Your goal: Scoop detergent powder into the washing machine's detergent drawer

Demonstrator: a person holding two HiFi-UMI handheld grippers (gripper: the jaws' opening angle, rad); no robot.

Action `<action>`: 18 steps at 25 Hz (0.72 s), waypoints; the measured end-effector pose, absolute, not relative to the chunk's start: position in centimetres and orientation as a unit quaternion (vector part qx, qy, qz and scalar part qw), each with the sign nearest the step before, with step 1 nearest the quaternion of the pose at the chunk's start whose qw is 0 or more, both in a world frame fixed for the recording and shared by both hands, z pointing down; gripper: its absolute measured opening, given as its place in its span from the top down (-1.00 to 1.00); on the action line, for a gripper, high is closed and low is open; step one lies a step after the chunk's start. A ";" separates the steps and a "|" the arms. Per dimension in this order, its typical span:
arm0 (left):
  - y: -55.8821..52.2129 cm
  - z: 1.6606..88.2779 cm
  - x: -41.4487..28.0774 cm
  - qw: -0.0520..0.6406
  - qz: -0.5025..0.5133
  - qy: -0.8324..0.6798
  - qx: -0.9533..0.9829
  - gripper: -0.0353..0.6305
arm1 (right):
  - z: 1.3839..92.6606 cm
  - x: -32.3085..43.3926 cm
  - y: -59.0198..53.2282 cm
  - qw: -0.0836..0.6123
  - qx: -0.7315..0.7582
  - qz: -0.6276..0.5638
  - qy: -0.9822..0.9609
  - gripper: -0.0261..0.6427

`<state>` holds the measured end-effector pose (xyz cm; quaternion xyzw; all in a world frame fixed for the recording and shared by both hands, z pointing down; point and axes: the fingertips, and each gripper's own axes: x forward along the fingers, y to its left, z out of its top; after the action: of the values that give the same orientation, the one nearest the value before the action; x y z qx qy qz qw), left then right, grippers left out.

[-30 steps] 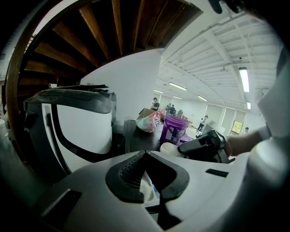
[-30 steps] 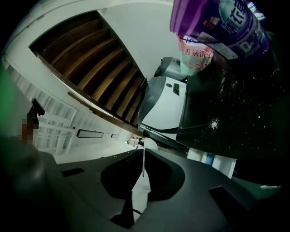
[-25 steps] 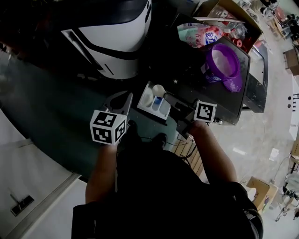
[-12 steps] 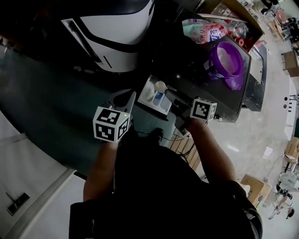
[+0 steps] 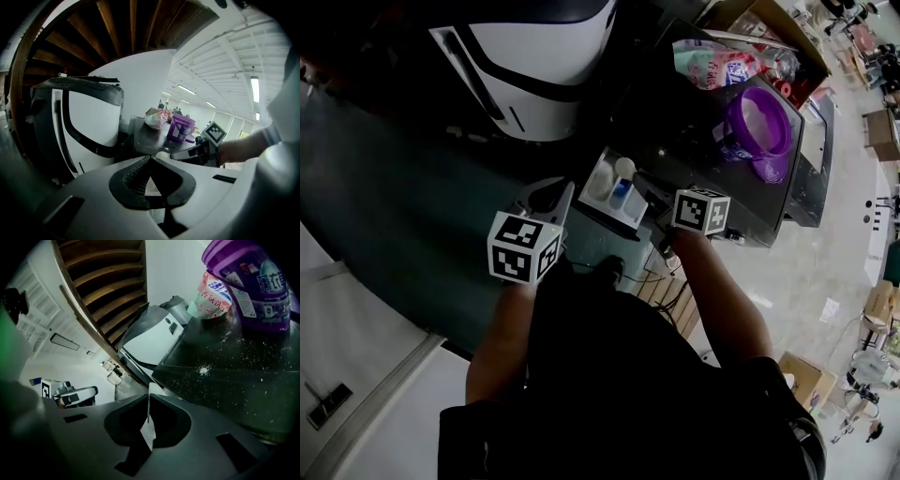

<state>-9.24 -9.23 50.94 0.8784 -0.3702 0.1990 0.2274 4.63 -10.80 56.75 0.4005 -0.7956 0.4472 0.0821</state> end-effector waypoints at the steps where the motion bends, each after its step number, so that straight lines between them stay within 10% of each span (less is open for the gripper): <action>1: -9.3 50.9 -9.4 0.228 0.199 -0.371 0.878 0.87 | 56.8 4.7 -11.0 0.086 0.404 0.445 -0.795 0.86; 18: -9.8 51.8 -11.4 0.245 0.195 -0.387 0.867 0.87 | 59.3 1.9 -11.9 0.262 0.384 0.307 -0.831 0.86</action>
<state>-11.43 -9.78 51.76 0.8674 -0.3871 0.1949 0.2446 1.93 -11.93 59.31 0.3843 -0.8305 0.3068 0.2616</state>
